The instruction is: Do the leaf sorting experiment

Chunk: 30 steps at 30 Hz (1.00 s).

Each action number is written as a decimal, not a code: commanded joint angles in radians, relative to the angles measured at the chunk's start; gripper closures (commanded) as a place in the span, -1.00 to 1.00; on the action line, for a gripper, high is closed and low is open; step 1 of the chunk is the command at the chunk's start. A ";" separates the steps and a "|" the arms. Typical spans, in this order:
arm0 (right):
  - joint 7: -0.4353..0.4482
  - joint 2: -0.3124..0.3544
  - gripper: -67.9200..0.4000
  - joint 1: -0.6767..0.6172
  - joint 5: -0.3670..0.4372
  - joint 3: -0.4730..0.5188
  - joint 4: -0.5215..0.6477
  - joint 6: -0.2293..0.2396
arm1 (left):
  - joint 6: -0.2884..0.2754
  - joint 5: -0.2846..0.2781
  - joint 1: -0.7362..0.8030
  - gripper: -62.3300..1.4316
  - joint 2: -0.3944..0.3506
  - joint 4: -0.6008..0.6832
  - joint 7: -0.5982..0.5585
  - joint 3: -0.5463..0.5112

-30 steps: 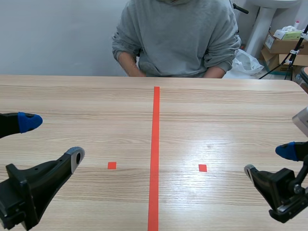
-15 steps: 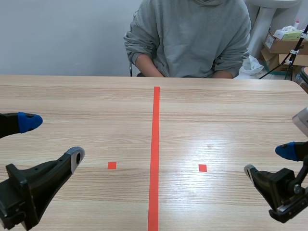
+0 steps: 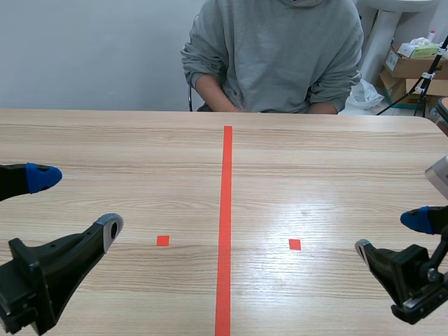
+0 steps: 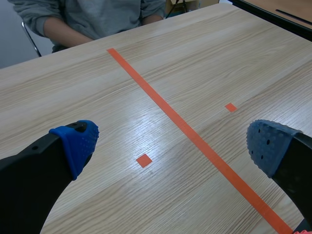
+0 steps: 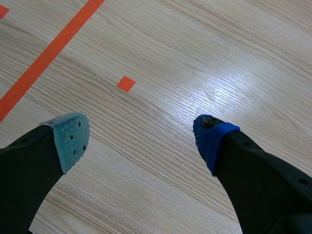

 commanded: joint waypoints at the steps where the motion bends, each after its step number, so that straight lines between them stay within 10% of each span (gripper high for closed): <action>1: 0.016 0.003 -0.30 0.003 0.006 0.008 0.012 0.000 | -0.002 -0.007 -0.003 -1.00 0.008 0.018 -0.015 0.001; 30: 0.016 -0.036 -0.30 0.003 -0.020 0.008 0.012 0.002 | -0.003 -0.007 -0.003 -1.00 0.008 0.018 -0.015 0.001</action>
